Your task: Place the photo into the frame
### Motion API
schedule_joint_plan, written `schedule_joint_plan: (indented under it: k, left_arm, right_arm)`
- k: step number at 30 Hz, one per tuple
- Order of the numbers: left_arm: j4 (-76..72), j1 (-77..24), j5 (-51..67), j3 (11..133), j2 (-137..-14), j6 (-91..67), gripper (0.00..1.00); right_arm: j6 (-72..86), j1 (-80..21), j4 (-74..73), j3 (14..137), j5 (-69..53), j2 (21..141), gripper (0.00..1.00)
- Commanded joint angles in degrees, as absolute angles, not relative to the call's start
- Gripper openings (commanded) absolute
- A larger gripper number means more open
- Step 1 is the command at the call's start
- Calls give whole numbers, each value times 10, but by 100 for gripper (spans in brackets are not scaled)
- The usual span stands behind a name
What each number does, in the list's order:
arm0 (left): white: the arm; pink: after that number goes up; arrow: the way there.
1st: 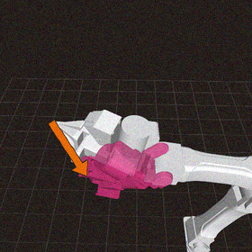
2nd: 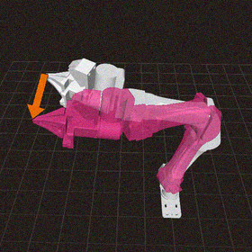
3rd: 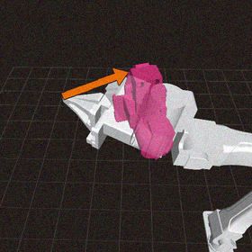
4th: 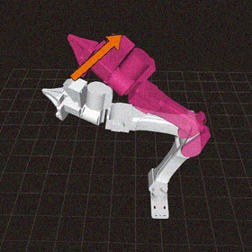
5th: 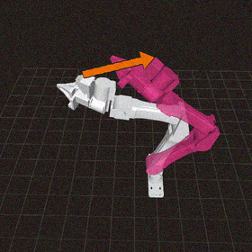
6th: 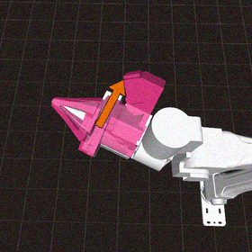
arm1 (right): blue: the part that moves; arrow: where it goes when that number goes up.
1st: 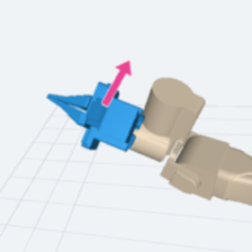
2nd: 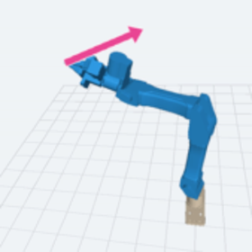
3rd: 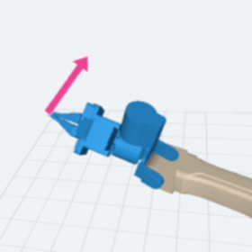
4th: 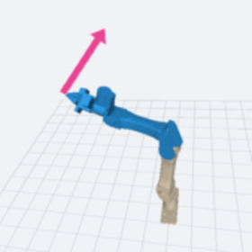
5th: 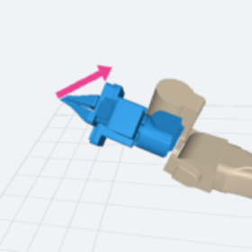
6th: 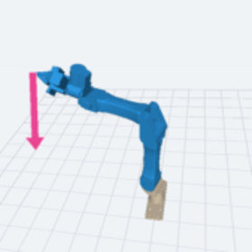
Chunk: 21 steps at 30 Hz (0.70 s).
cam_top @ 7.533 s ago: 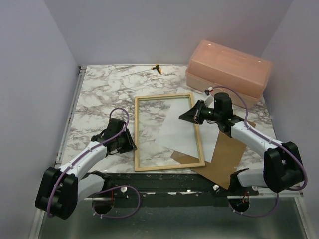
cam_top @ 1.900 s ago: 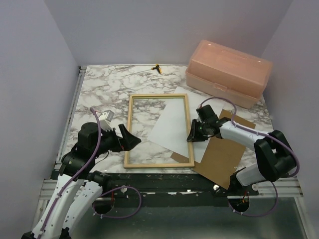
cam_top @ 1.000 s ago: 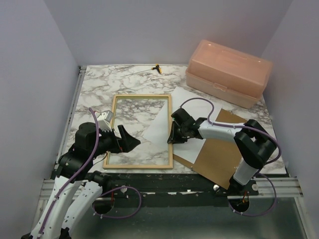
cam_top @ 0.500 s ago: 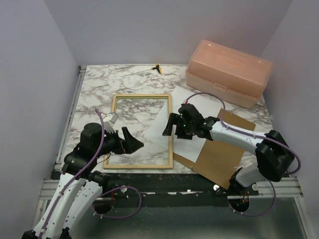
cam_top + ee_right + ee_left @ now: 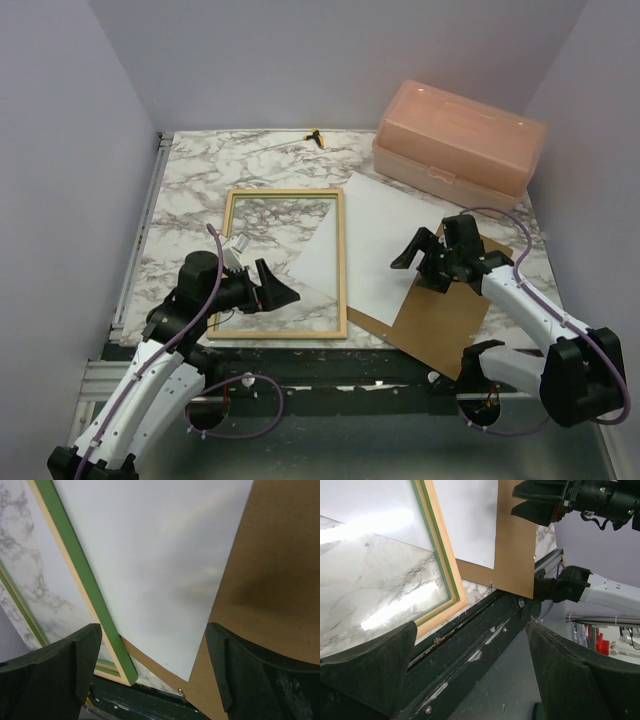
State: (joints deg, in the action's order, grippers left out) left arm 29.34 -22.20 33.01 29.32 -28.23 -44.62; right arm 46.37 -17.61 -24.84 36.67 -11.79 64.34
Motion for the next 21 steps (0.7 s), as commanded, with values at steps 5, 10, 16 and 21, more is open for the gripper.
schedule_joint_plan:
  k: [5,10,16,21]
  left_arm:
    - [229,-301,273,291,-371,-490,95]
    - [224,-368,215,320,-443,-504,92]
    - [203,-426,184,340,-474,-526,89]
    - [190,-467,168,353,-507,-539,87]
  right_arm:
    - [444,-123,-266,337,-174,651,92]
    - [445,-89,-216,315,-177,667,89]
    - [431,-44,-151,300,-194,711,87]
    - [423,-20,-102,298,-207,760,86]
